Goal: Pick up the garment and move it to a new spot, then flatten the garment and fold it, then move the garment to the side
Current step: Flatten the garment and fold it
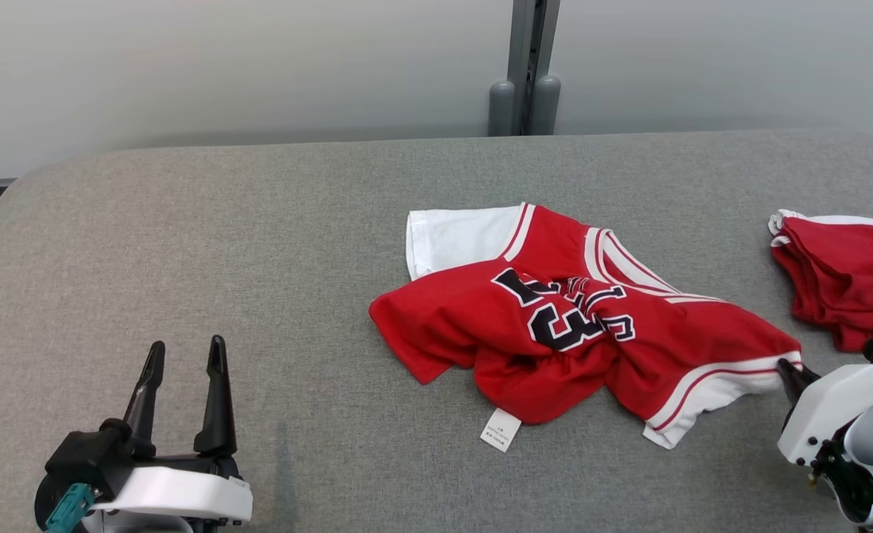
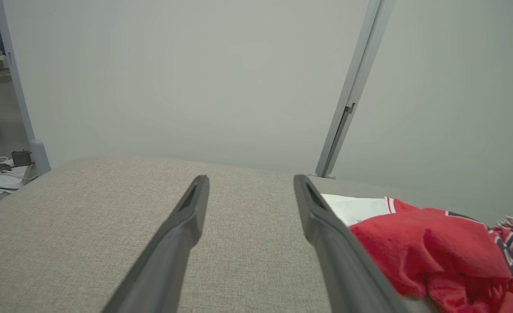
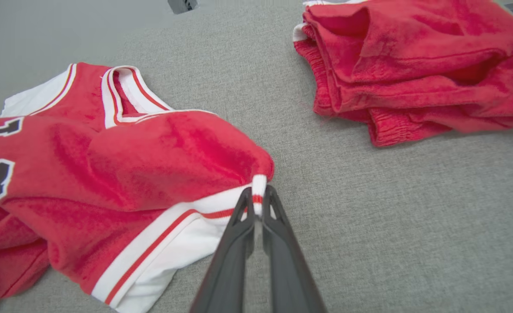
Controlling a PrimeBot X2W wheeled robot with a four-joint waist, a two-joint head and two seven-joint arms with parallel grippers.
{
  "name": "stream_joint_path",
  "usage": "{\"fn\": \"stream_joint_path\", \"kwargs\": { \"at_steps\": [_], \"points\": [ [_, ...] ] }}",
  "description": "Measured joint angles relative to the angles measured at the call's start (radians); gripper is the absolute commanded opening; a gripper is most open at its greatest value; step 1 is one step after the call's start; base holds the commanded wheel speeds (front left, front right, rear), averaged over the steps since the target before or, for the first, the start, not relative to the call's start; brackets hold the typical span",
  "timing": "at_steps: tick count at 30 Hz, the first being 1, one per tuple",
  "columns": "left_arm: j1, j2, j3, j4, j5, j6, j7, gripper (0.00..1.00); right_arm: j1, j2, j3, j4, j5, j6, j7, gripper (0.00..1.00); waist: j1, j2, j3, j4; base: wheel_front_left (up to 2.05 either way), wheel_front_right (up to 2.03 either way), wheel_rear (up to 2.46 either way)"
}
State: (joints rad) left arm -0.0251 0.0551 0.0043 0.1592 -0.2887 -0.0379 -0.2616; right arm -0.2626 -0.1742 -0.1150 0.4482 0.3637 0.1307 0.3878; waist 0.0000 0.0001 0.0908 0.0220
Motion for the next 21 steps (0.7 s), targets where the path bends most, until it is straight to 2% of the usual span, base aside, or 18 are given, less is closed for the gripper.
{"fn": "stream_joint_path", "kwargs": {
  "at_steps": [7, 13, 16, 21],
  "points": [
    [0.000, 0.000, 0.002, 0.005, 0.007, -0.004, 0.000, 1.00, -0.007, 0.041, -0.033, -0.060, -0.034, 0.000, -0.081, 1.00, 0.0000, 0.0000, -0.010, -0.001, 0.00, 0.00, 0.00],
    [0.001, 0.000, 0.001, 0.006, 0.007, -0.004, 0.000, 1.00, 0.007, 0.072, -0.017, -0.172, -0.028, 0.000, -0.218, 1.00, 0.0000, 0.0000, -0.020, -0.008, 0.00, 0.00, 0.00],
    [0.001, -0.001, -0.007, 0.011, 0.006, -0.005, 0.000, 1.00, 0.042, 0.087, 0.036, -0.205, -0.017, 0.000, -0.280, 1.00, 0.0000, 0.0000, -0.020, -0.016, 0.00, 0.00, 0.00],
    [0.001, -0.002, -0.007, 0.012, 0.005, -0.005, 0.000, 1.00, 0.045, 0.082, 0.122, -0.216, 0.002, 0.000, -0.322, 1.00, 0.0000, 0.0000, -0.017, -0.032, 0.00, 0.00, 0.00]
  ]
}}
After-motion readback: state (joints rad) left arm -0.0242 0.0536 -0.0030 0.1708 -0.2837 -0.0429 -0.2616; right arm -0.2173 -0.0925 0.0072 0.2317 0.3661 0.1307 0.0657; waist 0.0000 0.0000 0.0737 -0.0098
